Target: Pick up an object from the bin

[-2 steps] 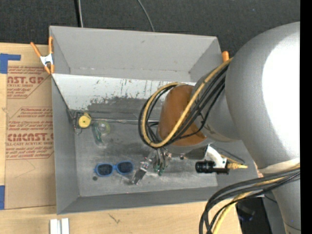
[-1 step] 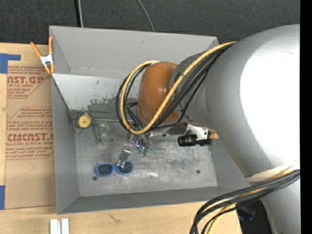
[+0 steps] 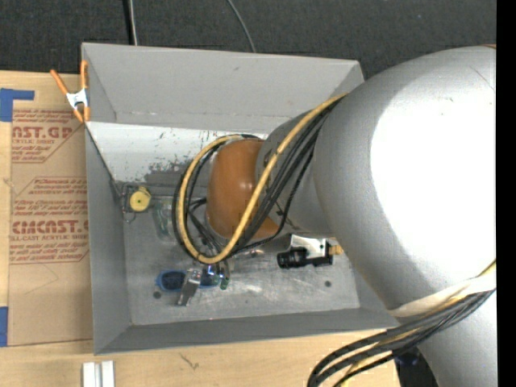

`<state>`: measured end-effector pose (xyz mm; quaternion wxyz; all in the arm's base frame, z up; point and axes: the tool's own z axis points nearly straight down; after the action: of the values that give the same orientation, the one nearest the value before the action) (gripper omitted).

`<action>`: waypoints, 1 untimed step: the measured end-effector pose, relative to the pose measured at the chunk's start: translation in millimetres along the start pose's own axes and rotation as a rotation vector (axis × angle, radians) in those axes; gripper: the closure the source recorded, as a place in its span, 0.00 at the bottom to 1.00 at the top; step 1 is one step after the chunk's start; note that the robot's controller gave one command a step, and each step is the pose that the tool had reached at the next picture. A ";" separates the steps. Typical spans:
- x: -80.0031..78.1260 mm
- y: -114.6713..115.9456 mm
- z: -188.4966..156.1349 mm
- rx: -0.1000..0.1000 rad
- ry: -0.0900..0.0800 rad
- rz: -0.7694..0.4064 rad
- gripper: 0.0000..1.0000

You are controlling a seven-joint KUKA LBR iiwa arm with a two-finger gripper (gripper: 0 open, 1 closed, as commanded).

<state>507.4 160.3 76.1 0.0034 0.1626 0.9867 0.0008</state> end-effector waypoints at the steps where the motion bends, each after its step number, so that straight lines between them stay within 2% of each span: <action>1: -0.8 0.0 -0.9 0.000 0.003 0.001 1.00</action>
Offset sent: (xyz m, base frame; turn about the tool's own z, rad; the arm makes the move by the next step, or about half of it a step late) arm 0.0000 0.0000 0.0000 0.0000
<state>508.1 160.0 77.0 0.0019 0.1632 0.9866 0.0012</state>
